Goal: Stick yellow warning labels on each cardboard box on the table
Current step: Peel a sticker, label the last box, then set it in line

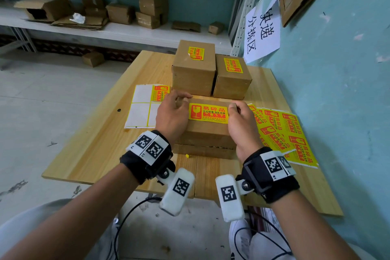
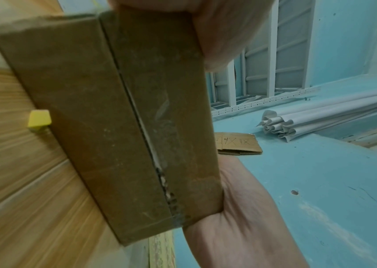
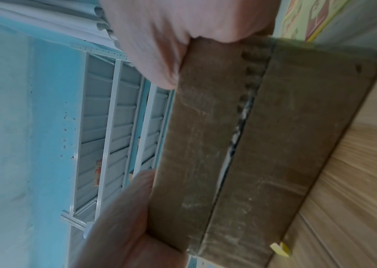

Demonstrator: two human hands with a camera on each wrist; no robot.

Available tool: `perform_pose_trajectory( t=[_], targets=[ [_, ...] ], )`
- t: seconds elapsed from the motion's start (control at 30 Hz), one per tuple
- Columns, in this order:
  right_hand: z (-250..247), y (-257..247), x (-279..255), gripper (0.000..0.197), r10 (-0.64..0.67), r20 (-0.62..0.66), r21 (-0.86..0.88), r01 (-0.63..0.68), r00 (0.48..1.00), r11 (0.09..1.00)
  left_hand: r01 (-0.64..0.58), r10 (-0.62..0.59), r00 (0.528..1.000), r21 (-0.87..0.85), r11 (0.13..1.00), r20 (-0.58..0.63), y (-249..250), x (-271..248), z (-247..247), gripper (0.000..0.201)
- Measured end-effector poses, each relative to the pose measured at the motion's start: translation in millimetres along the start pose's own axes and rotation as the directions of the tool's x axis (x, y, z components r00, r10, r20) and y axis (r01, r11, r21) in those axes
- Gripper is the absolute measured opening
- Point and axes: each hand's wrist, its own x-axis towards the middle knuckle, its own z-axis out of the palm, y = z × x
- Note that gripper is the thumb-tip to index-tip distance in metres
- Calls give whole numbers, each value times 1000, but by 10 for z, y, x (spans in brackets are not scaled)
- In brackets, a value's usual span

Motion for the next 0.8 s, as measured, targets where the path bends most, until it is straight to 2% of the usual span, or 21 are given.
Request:
perform_pose_trajectory(
  t=[0.1,0.2,0.27,0.37,0.47,0.53,0.6,0.67,0.7,0.77,0.8],
  targets=[
    [-7,-4,-10,32,23,54,48,-25,998,999,32,-29,998,-49,998,62,4,-20,-25,20],
    [-16,9,-39,56,11,132,71,-20,991,997,39,-24,982,-74,997,187,-28,-53,-69,48],
    [-24,37,-22,62,-2,161,80,-11,987,997,61,-36,968,-94,994,248,-43,-46,-101,55],
    [-52,51,13,73,38,208,80,-55,977,995,152,-94,942,-160,975,322,-9,-40,-144,46],
    [-86,54,22,52,53,254,105,-82,966,991,158,-98,946,-174,972,310,6,-43,-152,27],
    [-101,76,26,54,59,253,104,-88,966,991,150,-98,956,-173,974,278,7,-51,-151,24],
    [-85,67,-2,74,58,273,122,-94,960,988,171,-112,949,-187,967,294,23,-62,-155,24],
    [-74,80,-23,106,44,296,128,-86,954,988,172,-99,935,-188,967,342,21,-76,-168,41],
    [-73,108,-8,113,45,299,134,-89,953,987,158,-82,929,-185,970,360,11,-78,-178,51],
    [-102,127,-1,116,57,308,162,-112,950,981,152,-63,920,-203,967,386,6,-79,-209,60],
    [-127,105,-9,110,67,317,182,-130,946,975,172,-72,912,-219,960,403,13,-80,-222,61]
  ],
)
